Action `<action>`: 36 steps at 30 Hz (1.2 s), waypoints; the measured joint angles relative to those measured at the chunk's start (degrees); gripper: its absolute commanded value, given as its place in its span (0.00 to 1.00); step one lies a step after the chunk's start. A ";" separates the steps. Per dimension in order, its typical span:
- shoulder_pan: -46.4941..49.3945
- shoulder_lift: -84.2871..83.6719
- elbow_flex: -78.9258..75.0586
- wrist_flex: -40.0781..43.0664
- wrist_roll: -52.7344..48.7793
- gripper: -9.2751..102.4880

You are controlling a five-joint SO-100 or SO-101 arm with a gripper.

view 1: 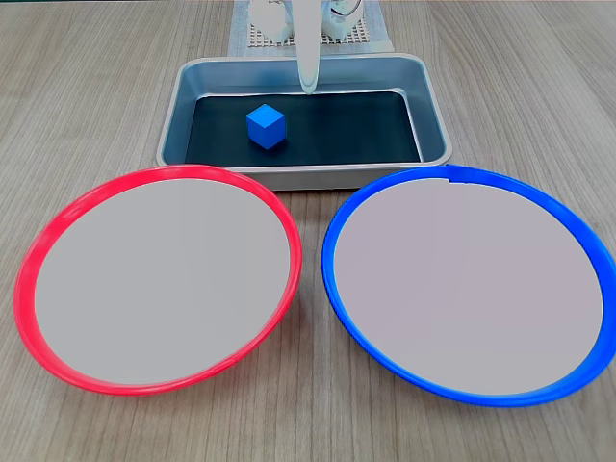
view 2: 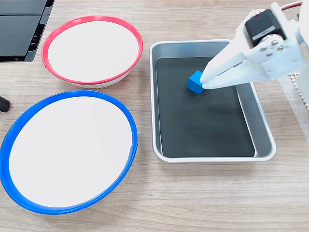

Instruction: Move a blue block from tray to blue dish

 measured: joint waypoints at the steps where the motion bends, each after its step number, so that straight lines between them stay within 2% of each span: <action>1: 0.00 0.00 0.00 0.00 0.00 0.08; 30: 1.58 0.00 0.00 0.35 0.97 0.08; 31: 1.67 0.00 0.00 0.44 -0.88 0.08; 36: 3.16 -8.26 -5.36 3.25 -31.73 0.08</action>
